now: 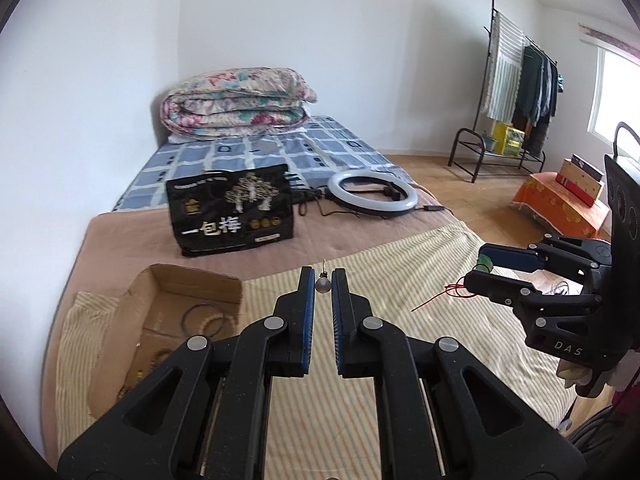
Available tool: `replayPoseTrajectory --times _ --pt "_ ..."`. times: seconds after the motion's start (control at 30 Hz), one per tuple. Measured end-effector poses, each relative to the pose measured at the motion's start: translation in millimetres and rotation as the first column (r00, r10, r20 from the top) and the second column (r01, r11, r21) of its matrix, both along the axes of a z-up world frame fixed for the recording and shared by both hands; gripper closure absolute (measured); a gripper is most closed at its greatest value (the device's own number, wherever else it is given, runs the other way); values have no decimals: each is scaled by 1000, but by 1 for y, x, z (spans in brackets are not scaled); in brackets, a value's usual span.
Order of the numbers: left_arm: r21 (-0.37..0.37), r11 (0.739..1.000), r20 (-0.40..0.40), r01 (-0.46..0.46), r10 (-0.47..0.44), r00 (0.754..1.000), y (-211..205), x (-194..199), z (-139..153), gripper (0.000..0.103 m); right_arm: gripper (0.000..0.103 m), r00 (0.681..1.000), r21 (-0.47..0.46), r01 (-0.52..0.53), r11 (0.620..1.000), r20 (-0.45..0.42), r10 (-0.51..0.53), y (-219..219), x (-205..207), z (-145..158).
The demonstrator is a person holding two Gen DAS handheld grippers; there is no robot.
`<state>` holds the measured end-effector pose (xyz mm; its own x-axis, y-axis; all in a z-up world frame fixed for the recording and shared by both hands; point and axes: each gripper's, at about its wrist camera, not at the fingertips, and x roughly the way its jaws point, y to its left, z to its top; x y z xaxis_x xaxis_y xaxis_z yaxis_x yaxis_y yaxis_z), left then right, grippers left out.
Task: Organize jewelry
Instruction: 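Carry the pearl earring and jade pendant over the cardboard box with both tools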
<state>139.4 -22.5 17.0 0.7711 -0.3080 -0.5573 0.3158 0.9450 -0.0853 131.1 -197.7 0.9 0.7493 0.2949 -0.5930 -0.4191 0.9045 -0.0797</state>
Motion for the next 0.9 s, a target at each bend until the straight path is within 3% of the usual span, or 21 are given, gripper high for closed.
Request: replayPoseTrajectory --times 0.57,0.9 --pt "3 979 9 -206 206 979 103 -7 -9 97 70 993 57 -115 992 -1 115 94 33 2" --pt "26 966 8 -257 257 966 128 -5 -21 97 70 988 97 -154 983 -7 155 134 58 -8"
